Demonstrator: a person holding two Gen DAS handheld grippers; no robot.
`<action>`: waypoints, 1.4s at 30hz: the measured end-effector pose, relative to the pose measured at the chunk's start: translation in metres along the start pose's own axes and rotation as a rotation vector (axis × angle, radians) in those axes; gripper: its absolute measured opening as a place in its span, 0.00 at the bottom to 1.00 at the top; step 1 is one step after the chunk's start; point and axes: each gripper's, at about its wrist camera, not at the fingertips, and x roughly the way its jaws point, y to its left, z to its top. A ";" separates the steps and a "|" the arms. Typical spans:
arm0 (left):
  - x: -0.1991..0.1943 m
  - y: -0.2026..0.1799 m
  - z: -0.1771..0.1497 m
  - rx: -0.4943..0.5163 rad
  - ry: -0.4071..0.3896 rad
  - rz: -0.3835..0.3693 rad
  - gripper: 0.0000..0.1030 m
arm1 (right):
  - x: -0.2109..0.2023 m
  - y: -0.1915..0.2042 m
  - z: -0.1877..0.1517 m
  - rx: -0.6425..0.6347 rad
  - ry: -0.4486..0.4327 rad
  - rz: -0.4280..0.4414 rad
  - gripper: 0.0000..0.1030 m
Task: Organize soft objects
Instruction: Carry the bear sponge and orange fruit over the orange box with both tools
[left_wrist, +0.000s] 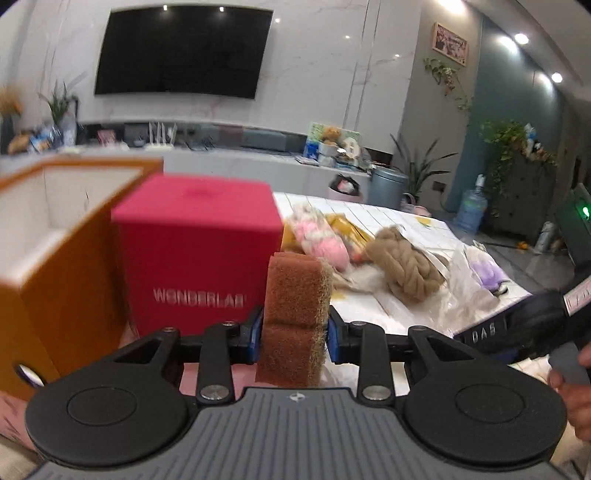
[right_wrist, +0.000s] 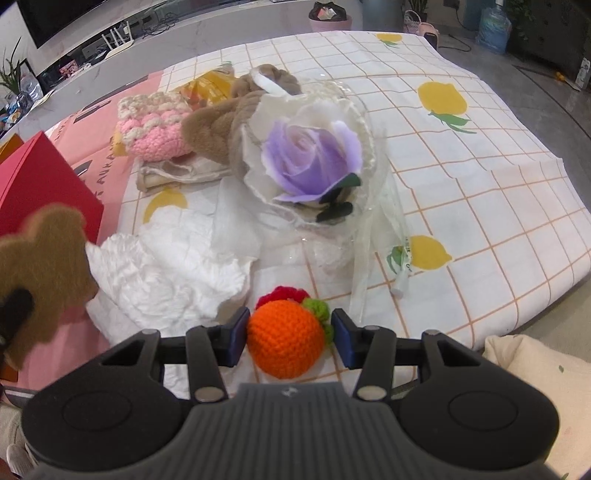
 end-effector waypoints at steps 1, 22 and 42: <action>0.000 0.003 -0.002 -0.017 -0.009 -0.009 0.37 | 0.000 0.001 -0.001 -0.004 0.003 -0.002 0.47; 0.000 -0.001 -0.012 0.077 -0.032 0.020 0.35 | 0.006 0.001 -0.002 -0.022 0.004 -0.026 0.47; -0.034 0.001 0.021 -0.027 0.000 -0.058 0.35 | -0.061 0.007 -0.039 0.070 -0.109 0.114 0.45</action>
